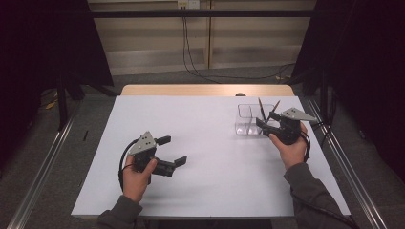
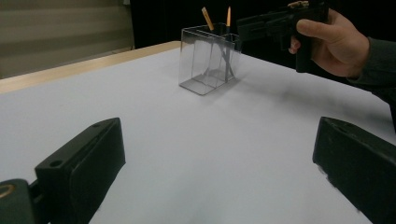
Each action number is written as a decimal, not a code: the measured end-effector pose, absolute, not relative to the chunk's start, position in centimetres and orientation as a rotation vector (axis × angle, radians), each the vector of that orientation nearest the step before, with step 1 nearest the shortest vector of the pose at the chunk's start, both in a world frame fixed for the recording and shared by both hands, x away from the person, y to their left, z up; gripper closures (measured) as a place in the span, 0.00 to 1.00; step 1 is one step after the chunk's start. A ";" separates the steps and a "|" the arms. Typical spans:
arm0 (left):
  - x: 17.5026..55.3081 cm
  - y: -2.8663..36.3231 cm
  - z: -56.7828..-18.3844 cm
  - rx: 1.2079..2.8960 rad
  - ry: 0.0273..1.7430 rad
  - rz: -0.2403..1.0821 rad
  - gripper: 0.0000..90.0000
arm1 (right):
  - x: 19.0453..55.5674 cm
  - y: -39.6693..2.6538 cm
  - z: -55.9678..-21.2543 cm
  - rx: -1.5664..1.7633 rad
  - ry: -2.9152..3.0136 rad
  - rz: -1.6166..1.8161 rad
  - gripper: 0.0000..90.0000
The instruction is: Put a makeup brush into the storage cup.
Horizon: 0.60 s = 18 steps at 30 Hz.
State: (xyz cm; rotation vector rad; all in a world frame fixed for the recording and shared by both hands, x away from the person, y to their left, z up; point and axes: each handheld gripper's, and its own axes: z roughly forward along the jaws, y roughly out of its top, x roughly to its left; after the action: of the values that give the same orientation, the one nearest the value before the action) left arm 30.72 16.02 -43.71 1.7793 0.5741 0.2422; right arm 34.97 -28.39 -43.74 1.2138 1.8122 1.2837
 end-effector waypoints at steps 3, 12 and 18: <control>30.7 15.8 -43.8 1.790 0.580 0.245 0.02 | 34.7 -28.4 -43.6 1.208 1.808 1.297 0.32; 30.8 16.0 -43.9 1.786 0.581 0.244 0.02 | 33.8 -28.7 -43.8 1.225 1.800 1.315 0.20; 30.8 16.0 -43.9 1.786 0.590 0.251 0.02 | 33.3 -28.5 -43.7 1.213 1.807 1.312 0.18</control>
State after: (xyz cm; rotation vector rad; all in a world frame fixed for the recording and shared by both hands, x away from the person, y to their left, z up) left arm 30.83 16.04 -43.90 1.7859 0.5896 0.2512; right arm 33.26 -28.52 -43.69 1.2130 1.8071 1.3123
